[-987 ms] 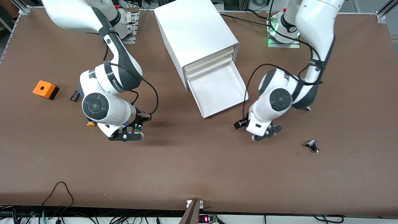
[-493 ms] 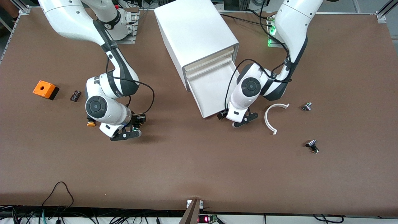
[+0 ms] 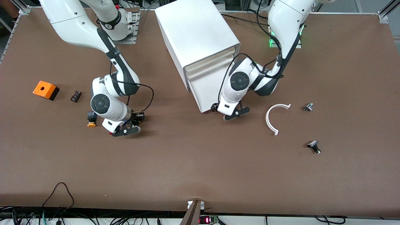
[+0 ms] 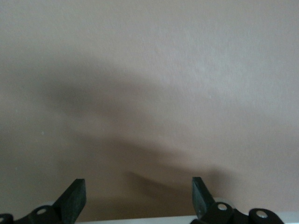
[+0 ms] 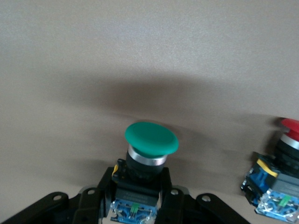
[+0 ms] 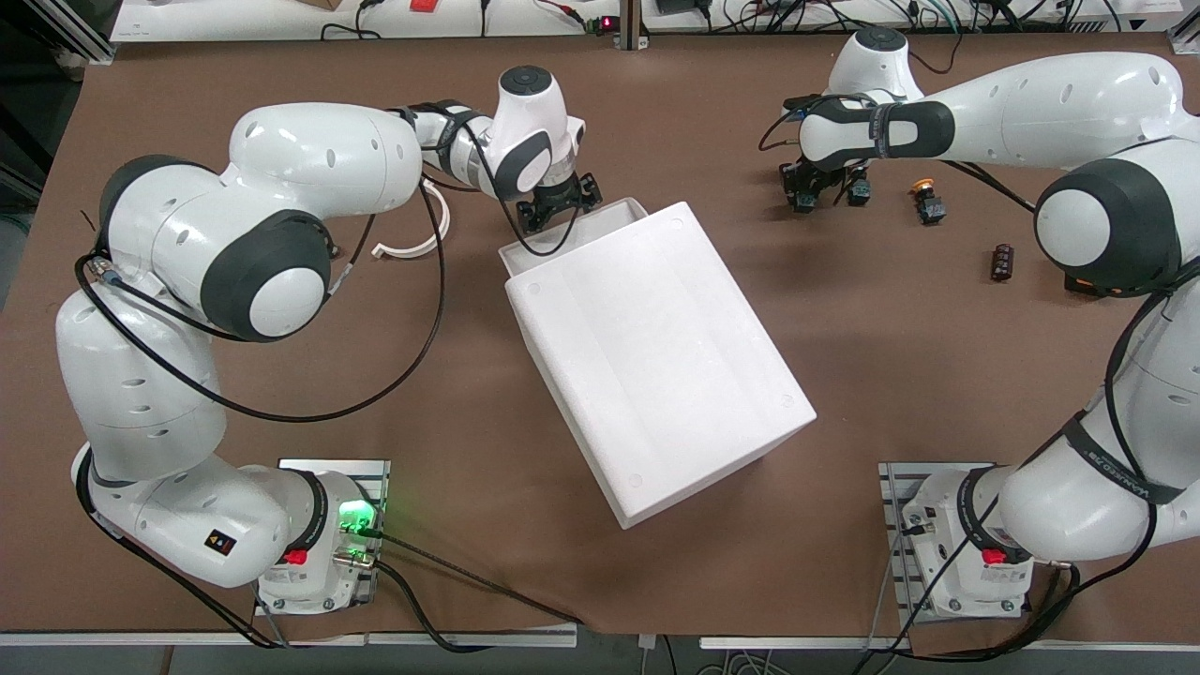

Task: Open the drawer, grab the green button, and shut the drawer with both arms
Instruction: 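Push the drawer closed with the left gripper while the right gripper carries, then set the green button beside the red button with the right gripper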

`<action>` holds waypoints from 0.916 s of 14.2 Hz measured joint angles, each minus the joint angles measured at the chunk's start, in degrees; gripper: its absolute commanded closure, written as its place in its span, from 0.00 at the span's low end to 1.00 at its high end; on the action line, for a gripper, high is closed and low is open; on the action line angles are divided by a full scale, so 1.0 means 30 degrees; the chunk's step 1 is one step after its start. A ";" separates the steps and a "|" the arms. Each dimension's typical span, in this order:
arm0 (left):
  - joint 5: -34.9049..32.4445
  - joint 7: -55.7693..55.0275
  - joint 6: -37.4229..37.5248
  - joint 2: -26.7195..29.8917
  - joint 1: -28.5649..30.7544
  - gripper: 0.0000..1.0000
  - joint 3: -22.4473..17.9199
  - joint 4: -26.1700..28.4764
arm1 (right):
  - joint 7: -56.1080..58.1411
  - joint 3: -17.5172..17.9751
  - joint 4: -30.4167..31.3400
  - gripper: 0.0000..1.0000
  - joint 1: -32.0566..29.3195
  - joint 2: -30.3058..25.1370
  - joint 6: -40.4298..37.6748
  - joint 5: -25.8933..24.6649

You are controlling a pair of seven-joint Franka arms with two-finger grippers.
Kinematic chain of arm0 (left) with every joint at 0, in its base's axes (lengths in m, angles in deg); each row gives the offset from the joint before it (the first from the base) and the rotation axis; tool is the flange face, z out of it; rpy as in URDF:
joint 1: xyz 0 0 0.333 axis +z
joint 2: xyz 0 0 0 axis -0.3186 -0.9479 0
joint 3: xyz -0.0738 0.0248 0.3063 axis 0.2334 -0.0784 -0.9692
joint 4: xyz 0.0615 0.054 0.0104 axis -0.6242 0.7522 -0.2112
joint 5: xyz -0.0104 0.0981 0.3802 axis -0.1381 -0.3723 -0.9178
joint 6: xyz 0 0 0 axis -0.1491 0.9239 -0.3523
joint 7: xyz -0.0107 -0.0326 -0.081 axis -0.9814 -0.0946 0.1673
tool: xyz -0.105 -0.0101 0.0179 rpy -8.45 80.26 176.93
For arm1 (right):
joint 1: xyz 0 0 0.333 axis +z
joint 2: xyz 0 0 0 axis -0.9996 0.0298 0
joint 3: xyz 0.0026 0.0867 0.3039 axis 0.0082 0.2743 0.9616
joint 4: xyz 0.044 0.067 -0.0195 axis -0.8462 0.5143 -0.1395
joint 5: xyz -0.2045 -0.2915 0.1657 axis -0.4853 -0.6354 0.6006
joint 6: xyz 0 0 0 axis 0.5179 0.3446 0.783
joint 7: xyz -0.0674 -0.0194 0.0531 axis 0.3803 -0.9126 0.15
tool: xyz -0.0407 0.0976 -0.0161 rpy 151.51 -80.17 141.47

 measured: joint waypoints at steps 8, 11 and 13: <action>0.0009 -0.0302 0.1840 0.0154 -0.0403 0.00 0.1346 0.0005 | 0.0070 -0.0498 -0.0845 0.01 -0.0218 -0.0391 -0.0377 -0.0001; 0.0010 -0.0735 0.1969 0.0156 -0.0476 0.00 0.1768 0.0015 | 0.0182 -0.1214 -0.2536 0.01 -0.0495 -0.1194 -0.3337 -0.0001; 0.0018 -0.0896 0.2077 0.0157 -0.0499 0.00 0.2065 0.0026 | 0.0227 -0.1546 -0.3826 0.01 -0.0599 -0.1912 -0.5414 0.0000</action>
